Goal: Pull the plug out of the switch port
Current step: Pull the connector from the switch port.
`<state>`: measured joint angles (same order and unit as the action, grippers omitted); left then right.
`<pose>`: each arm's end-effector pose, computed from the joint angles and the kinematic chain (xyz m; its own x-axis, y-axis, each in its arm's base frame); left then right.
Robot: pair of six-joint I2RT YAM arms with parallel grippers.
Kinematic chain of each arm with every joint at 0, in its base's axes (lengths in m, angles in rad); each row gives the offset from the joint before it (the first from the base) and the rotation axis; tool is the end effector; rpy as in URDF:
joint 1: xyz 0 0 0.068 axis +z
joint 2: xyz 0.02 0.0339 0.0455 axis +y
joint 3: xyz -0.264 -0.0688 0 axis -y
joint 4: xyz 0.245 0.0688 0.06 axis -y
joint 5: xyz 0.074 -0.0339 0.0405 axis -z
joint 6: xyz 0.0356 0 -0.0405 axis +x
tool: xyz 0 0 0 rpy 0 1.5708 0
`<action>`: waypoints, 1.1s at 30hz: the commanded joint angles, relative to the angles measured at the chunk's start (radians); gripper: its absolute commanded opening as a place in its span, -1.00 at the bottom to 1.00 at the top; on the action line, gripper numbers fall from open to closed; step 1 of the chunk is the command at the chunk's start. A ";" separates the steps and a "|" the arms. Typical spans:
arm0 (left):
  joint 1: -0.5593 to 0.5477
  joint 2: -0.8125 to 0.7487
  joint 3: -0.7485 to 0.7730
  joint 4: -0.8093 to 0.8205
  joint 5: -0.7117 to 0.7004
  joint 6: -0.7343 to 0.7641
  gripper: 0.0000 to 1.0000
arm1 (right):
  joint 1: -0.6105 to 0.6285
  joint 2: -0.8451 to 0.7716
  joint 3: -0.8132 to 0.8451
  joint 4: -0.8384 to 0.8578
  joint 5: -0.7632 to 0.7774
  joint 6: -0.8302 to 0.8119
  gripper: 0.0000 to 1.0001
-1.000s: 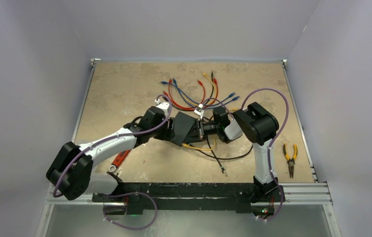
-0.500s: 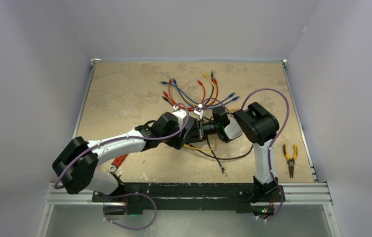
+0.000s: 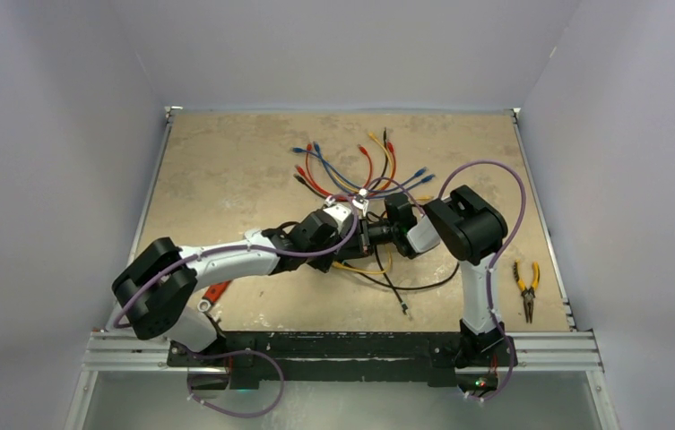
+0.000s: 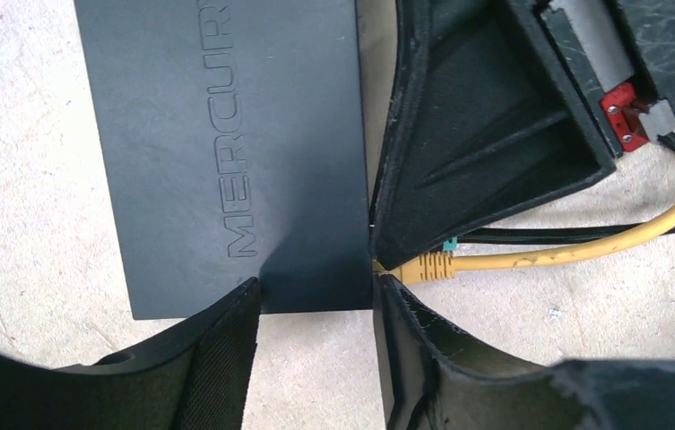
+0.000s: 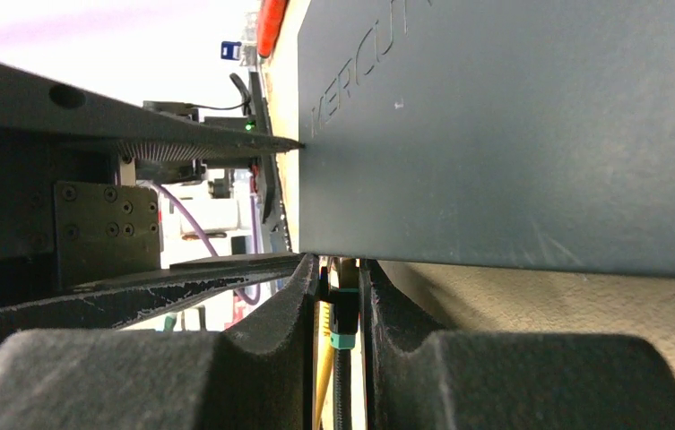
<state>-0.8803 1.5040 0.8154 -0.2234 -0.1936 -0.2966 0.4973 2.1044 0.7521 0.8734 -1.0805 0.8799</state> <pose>0.1940 -0.2241 0.1814 -0.6808 0.3738 -0.6299 0.5046 0.8627 -0.0334 0.2896 0.1929 0.0728 -0.9615 -0.1090 -0.2522 -0.2695 0.1951 0.9430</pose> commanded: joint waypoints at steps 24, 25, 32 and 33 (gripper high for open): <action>-0.016 0.276 0.096 -0.226 -0.353 -0.080 -0.47 | -0.034 -0.105 0.044 -0.551 0.035 -0.433 -1.00; -0.015 0.285 0.100 -0.232 -0.354 -0.081 -0.47 | -0.036 -0.106 0.044 -0.561 0.032 -0.442 -1.00; -0.015 0.332 0.118 -0.265 -0.375 -0.101 -0.51 | -0.066 -0.120 0.022 -0.614 0.044 -0.478 -1.00; -0.015 0.337 0.120 -0.268 -0.378 -0.104 -0.52 | -0.069 -0.124 0.018 -0.619 0.049 -0.478 -1.00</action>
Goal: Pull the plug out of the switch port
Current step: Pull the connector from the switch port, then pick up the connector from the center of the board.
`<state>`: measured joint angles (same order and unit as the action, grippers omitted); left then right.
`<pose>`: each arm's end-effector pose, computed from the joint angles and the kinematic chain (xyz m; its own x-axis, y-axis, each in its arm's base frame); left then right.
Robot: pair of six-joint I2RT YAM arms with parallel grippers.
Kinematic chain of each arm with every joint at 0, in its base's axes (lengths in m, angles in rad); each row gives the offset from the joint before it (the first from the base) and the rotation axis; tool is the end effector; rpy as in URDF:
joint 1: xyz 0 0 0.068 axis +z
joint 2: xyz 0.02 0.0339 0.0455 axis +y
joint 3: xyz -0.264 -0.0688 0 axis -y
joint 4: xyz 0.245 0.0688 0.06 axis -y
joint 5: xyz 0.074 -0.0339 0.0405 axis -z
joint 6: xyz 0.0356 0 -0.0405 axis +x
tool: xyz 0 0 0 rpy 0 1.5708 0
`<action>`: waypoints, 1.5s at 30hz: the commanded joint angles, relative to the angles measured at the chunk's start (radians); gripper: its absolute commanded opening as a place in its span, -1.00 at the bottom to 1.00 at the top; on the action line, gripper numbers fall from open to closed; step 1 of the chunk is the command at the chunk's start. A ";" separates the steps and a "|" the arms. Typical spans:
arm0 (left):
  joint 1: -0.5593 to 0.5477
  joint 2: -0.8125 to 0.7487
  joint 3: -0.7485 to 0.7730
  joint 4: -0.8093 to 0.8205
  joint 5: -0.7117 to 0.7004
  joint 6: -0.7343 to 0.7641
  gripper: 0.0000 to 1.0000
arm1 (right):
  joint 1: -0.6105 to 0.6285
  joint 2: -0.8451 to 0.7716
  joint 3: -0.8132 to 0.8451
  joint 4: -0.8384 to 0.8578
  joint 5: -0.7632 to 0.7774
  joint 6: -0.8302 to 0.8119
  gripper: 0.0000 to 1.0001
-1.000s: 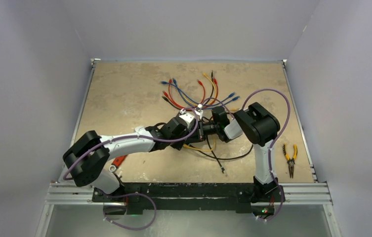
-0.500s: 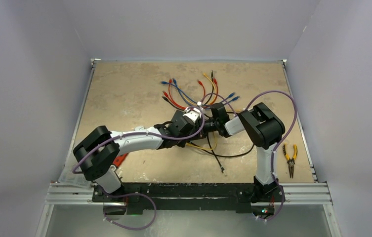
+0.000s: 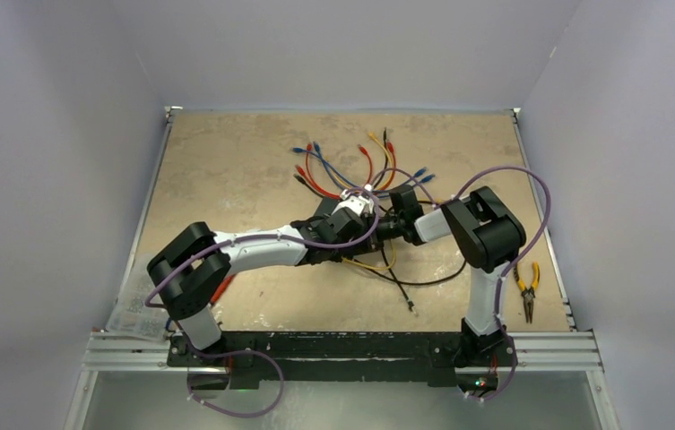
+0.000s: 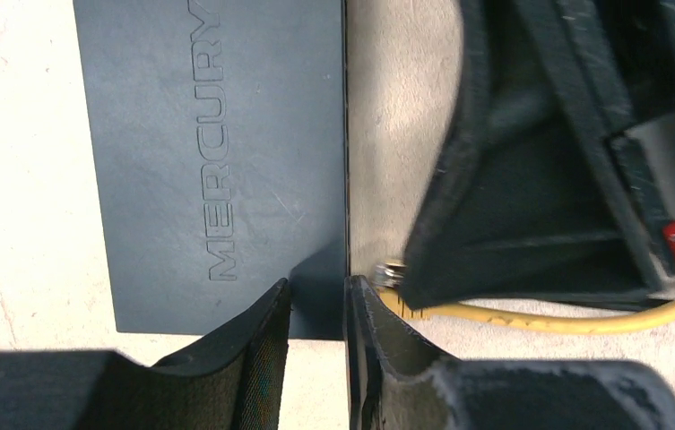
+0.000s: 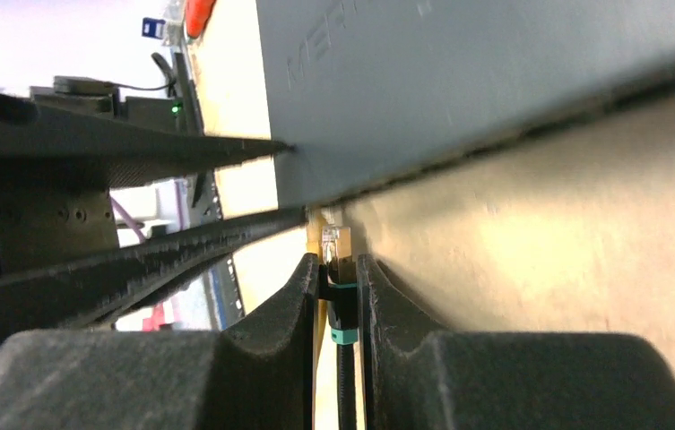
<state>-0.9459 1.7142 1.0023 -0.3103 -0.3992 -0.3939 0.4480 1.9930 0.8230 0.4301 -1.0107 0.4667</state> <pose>0.2090 -0.2661 0.1690 -0.7022 0.3691 -0.6088 0.3890 0.9151 0.1061 0.3003 0.1778 0.0895 -0.9000 -0.1673 -0.4025 -0.4357 0.3170 0.8424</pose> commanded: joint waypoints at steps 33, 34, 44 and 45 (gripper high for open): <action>0.051 -0.152 -0.171 0.054 0.114 0.046 -0.18 | -0.068 -0.527 0.160 -0.261 0.472 -0.029 -1.00; 0.050 -0.155 -0.172 0.055 0.115 0.044 -0.17 | -0.068 -0.544 0.176 -0.267 0.496 -0.031 -1.00; 0.051 -0.211 -0.199 0.127 0.187 0.023 -0.07 | -0.075 -0.631 0.467 -0.368 0.776 -0.093 -1.00; 0.051 -0.215 -0.203 0.137 0.198 0.023 -0.06 | -0.076 -0.630 0.498 -0.375 0.799 -0.100 -1.00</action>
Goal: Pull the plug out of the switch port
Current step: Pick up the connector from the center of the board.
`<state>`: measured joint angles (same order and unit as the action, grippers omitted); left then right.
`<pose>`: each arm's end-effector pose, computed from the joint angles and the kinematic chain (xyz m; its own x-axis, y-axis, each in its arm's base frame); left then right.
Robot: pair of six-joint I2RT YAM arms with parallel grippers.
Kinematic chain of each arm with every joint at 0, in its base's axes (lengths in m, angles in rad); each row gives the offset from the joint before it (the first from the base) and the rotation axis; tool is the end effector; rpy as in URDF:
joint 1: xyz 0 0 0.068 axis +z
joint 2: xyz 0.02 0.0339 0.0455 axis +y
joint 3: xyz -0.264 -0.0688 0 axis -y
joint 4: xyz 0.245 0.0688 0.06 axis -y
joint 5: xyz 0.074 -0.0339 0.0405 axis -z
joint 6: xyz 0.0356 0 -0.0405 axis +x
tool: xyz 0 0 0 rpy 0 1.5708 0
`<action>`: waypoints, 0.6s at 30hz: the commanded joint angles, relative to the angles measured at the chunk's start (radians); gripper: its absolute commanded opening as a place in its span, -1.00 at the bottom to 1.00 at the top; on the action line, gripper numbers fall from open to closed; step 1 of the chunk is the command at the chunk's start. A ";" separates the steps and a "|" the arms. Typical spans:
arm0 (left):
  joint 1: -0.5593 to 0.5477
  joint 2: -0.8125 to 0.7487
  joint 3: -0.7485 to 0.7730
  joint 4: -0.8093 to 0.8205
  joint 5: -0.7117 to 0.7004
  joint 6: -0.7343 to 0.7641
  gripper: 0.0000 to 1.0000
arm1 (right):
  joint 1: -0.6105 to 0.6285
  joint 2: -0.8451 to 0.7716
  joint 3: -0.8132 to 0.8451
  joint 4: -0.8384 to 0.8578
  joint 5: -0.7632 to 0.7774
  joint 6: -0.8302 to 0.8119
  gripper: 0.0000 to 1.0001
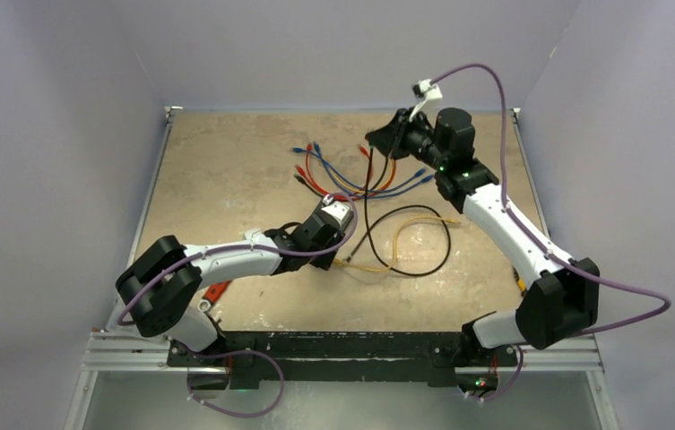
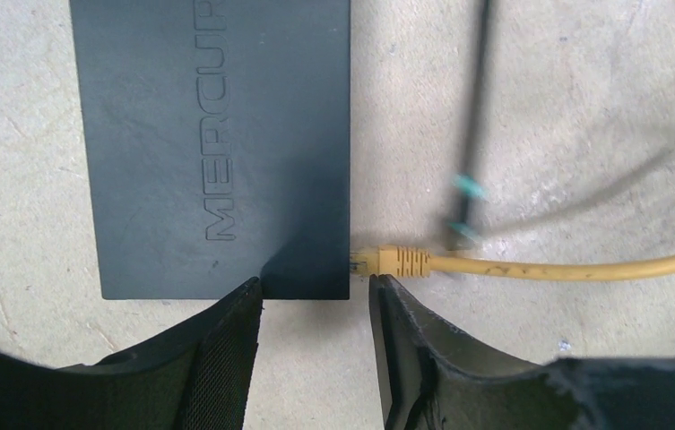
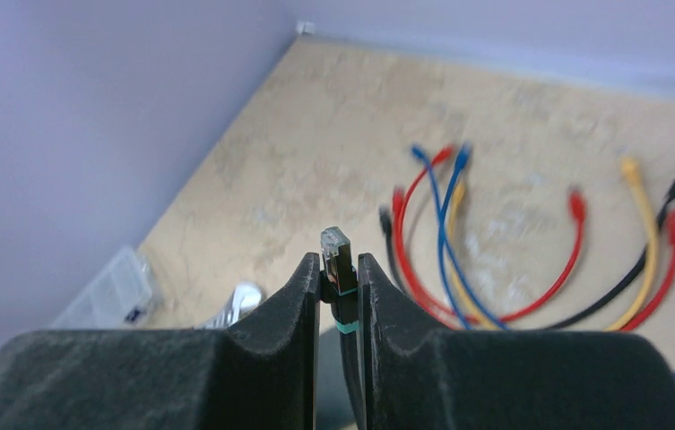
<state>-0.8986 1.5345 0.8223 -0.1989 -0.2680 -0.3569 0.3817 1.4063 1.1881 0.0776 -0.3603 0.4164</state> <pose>0.1951 -0.2300 0.1770 -0.6893 0.3252 -0.6474 0.4404 0.8976 -0.0181 0.3064 0.1365 0.3644 -0.3910 0.2509 -0.8855 -0.5625 0.6964 0.4457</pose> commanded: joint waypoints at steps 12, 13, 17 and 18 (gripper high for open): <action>0.003 -0.037 -0.044 0.080 0.186 0.007 -0.03 | -0.055 0.032 0.501 -0.074 0.305 -0.122 -1.00; 0.004 -0.037 -0.044 0.083 0.187 0.009 -0.03 | -0.056 0.043 0.531 -0.075 0.314 -0.128 -1.00; 0.003 -0.034 -0.046 0.092 0.190 0.009 -0.03 | -0.063 0.090 0.658 -0.116 0.333 -0.147 -1.00; 0.003 -0.033 -0.046 0.092 0.190 0.008 -0.03 | -0.064 0.101 0.683 -0.118 0.338 -0.152 -1.00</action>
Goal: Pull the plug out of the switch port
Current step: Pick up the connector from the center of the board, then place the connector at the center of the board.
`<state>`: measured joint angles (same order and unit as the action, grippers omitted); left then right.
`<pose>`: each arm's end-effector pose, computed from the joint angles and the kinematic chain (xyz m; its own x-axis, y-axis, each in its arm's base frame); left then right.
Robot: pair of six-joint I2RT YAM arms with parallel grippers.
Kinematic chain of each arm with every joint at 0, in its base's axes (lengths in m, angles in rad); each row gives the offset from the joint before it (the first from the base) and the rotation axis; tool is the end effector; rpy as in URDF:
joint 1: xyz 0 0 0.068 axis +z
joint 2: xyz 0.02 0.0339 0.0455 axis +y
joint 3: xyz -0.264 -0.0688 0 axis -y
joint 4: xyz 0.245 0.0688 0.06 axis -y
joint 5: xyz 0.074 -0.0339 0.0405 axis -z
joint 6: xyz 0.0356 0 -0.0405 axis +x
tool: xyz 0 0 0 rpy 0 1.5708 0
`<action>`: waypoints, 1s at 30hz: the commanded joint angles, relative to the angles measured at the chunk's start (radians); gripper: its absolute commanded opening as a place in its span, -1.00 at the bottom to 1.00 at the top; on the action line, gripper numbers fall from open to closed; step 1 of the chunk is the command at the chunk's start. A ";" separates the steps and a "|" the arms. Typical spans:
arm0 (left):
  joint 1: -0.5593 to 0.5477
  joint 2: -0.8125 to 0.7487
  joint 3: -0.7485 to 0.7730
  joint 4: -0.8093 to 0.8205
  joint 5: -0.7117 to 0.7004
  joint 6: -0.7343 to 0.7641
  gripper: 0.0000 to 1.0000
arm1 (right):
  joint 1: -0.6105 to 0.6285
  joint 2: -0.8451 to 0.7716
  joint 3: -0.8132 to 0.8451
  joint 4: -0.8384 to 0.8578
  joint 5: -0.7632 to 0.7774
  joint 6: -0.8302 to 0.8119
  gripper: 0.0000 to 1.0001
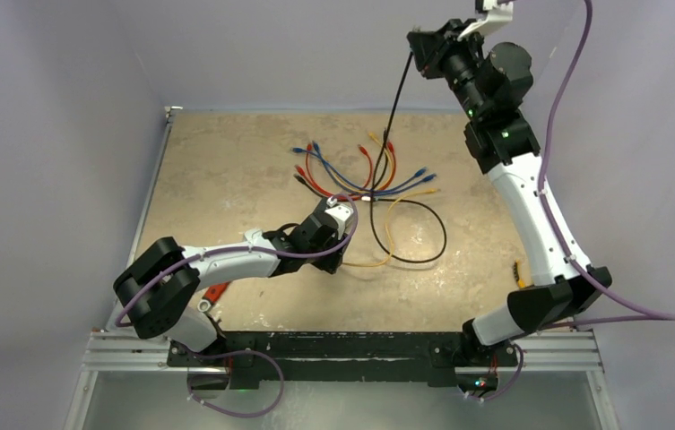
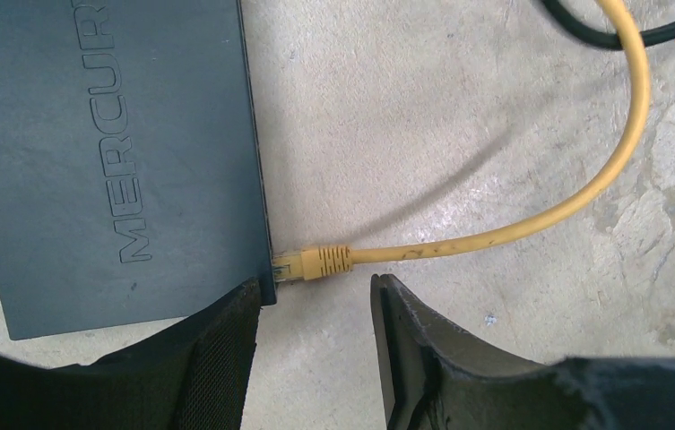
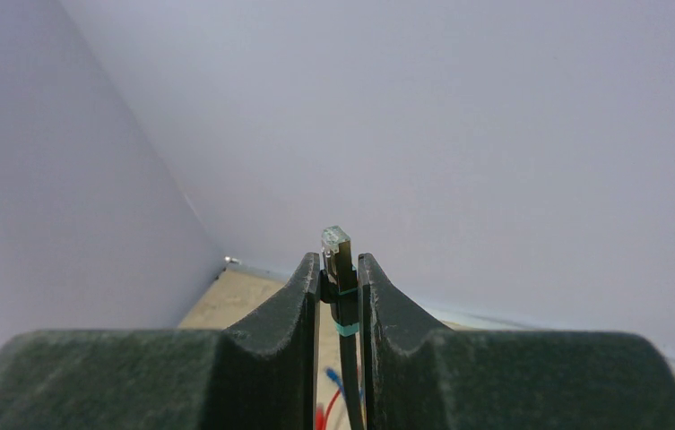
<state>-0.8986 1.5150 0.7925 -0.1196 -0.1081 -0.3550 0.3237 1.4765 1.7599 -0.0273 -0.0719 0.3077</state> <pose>0.1908 -0.2336 0.1785 -0.6904 0.3126 -0.6524 0.5260 0.8361 -0.1560 0.3021 0.1041 0.5302 0.1128 0.3565 -0.9275 -0.4379 0.8557 0.2756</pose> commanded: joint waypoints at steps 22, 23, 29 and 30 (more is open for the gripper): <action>0.004 -0.052 -0.055 0.072 0.043 -0.046 -0.02 | -0.086 0.260 0.568 -0.095 0.021 -0.065 -1.00; 0.003 -0.055 -0.061 0.088 0.053 -0.055 -0.02 | -0.089 0.269 0.574 -0.102 0.005 -0.055 -1.00; 0.003 -0.081 -0.095 0.170 0.089 -0.110 0.03 | -0.095 0.335 0.628 -0.187 -0.081 -0.006 -1.00; 0.004 -0.090 -0.103 0.182 0.097 -0.116 0.03 | -0.096 0.341 0.630 -0.201 -0.093 0.004 -1.00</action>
<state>-0.8986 1.4712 0.7185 -0.0242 -0.0578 -0.4168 0.2333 1.7905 2.3417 -0.1734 -0.0937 0.2691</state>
